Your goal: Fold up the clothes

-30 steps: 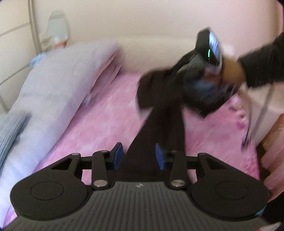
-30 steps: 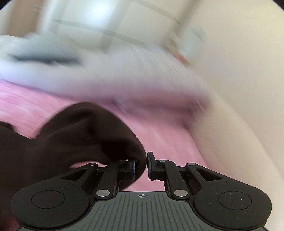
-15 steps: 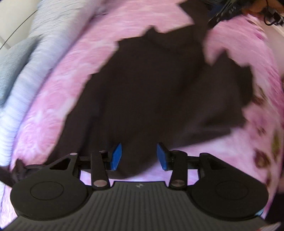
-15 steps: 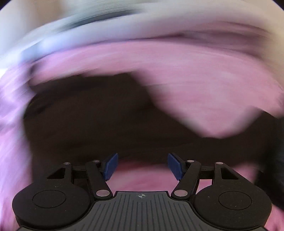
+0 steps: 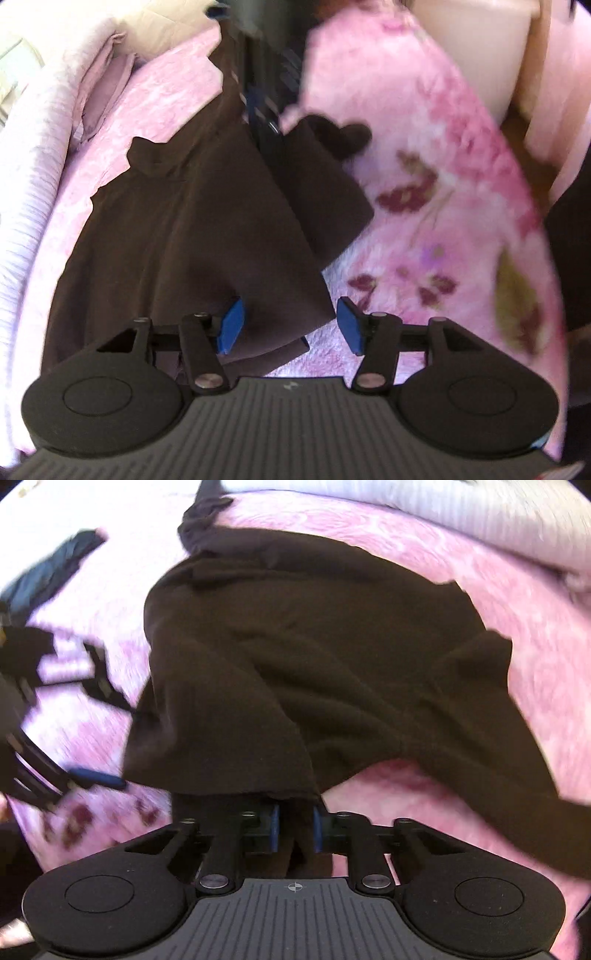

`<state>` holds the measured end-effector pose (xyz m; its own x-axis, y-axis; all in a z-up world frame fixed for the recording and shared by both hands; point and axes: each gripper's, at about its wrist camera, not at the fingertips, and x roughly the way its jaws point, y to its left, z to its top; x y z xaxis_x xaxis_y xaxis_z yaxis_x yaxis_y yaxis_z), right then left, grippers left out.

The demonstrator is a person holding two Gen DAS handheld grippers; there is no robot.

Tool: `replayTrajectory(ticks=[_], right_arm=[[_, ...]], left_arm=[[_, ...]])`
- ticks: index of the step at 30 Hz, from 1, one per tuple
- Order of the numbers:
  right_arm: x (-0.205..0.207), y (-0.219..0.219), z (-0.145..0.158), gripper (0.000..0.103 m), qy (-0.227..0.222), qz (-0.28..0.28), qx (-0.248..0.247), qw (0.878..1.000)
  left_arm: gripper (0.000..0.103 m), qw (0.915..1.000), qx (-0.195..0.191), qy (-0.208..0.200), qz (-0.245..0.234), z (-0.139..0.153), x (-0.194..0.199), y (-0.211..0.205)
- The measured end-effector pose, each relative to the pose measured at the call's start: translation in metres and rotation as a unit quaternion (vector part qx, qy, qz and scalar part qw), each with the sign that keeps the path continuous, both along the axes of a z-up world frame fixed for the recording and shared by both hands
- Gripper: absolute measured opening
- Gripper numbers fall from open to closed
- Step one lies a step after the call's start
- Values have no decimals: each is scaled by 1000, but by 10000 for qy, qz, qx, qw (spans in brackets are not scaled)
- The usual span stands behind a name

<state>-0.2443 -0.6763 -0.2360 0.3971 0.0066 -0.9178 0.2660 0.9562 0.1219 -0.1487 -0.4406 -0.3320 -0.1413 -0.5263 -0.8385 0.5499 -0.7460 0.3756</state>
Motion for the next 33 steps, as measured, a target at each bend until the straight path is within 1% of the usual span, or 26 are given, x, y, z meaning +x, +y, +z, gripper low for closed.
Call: replayTrajectory(ticks=[1, 2, 3, 4, 9, 10, 12, 15, 17, 19, 20, 21, 22, 23, 25, 26, 27, 28, 29, 30, 31, 32, 33], right_arm=[[-1, 2, 6, 14, -28, -21, -13, 10000], [-2, 5, 12, 14, -56, -41, -26, 10000], [-3, 8, 19, 14, -84, -59, -38, 9999], [-1, 22, 23, 14, -121, 38, -12, 9999], [7, 96, 43, 14, -304, 522, 116, 9981], [9, 110, 47, 14, -341, 618, 141, 9974], [12, 140, 55, 15, -414, 811, 192, 9957], [17, 184, 67, 15, -521, 1095, 267, 9923], [21, 203, 61, 15, -451, 897, 218, 9947], [22, 217, 52, 15, -274, 620, 44, 9977], [22, 220, 46, 27, -188, 437, 5, 9989], [21, 222, 40, 56, -101, 254, -35, 9996], [20, 224, 35, 71, -17, 66, -71, 10000], [17, 223, 28, 83, -7, -274, 4, 9996], [11, 219, 15, 83, 15, -953, 156, 9953], [9, 216, 8, 83, 69, -1314, 298, 9909], [6, 213, 2, 83, 62, -1633, 498, 9853], [3, 210, -5, 83, 54, -1949, 696, 9783], [-3, 207, -12, 83, 18, -2225, 895, 9708], [-10, 205, -20, 83, -20, -2510, 1107, 9616], [-13, 203, -27, 83, -55, -2760, 1308, 9522], [-15, 202, -34, 83, -93, -2957, 1497, 9434], [-17, 204, -39, 83, -140, -3070, 1605, 9380]], left_arm=[[23, 10000, -21, -71, -28, -1, 0, 0], [5, 10000, -32, -80, -13, 1, 2, 0], [6, 10000, -31, 19, 47, 8, 8, 3], [5, 9997, -22, 187, 138, 18, 15, 6], [3, 9962, 137, 636, 577, 89, 89, 54], [3, 9959, 188, 620, 633, 102, 104, 67], [3, 9957, 376, 438, 729, 122, 133, 99], [3, 9952, 701, 38, 686, 138, 162, 151], [3, 9940, 904, -183, 586, 137, 175, 182], [3, 9932, 996, -420, 442, 127, 181, 205], [3, 9928, 998, -532, 394, 119, 183, 211], [3, 9923, 999, -645, 345, 111, 184, 217], [3, 9918, 1033, -662, 348, 102, 186, 220], [5, 9914, 1088, -619, 385, 94, 187, 220], [9, 9905, 1185, -538, 445, 79, 191, 221], [11, 9902, 1220, -502, 462, 75, 194, 224], [15, 9898, 1255, -466, 478, 71, 197, 227], [18, 9890, 1299, -373, 607, 67, 202, 227], [23, 9873, 1346, -243, 806, 64, 208, 224], [25, 9840, 1393, -35, 1115, 62, 215, 220], [26, 9781, 1436, 224, 1492, 61, 223, 214], [28, 9699, 1472, 494, 1876, 61, 231, 208], [30, 9600, 1500, 741, 2245, 60, 240, 200]])
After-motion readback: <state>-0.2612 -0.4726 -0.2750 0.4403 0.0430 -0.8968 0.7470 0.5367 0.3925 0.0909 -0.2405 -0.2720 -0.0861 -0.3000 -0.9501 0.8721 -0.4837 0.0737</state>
